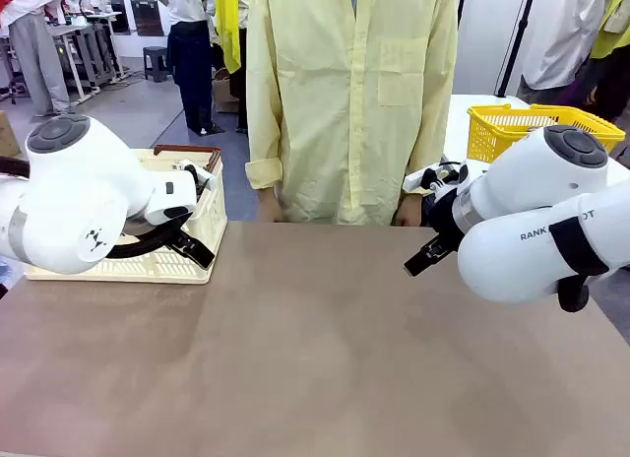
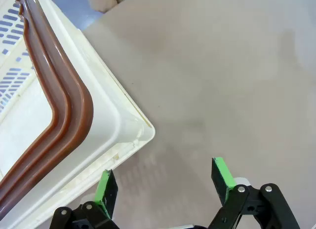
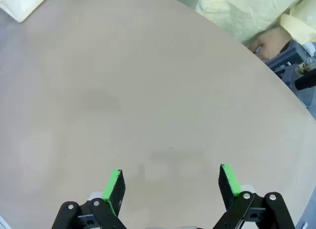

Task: Place the drinks into the Shopping basket.
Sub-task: Pick up one drink and place it into the Shopping basket.

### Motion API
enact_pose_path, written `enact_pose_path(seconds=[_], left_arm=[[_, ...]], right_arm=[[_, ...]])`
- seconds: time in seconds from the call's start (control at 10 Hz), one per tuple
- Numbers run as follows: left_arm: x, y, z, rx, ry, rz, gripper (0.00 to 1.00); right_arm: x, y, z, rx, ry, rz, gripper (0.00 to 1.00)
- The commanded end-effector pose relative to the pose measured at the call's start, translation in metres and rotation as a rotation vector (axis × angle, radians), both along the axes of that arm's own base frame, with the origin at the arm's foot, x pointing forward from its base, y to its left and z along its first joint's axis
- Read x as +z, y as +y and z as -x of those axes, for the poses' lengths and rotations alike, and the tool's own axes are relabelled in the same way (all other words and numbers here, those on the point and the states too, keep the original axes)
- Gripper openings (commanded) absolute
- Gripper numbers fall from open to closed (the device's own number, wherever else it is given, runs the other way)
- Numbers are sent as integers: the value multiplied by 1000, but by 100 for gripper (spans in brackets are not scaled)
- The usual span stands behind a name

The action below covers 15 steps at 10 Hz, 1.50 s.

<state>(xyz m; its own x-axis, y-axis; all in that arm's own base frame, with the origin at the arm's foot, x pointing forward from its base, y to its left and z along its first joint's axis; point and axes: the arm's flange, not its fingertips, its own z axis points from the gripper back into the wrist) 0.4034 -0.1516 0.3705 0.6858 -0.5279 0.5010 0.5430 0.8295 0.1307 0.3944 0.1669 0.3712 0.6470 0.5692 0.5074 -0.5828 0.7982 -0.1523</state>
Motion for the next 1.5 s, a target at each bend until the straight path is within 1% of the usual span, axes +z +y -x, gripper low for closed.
enact_pose_path(seconds=[0.0,1.4], left_arm=[[0,0,0,0,0,0,100],[0,0,0,0,0,0,100]], right_arm=[[0,0,0,0,0,0,100],[0,0,0,1,0,1,100]])
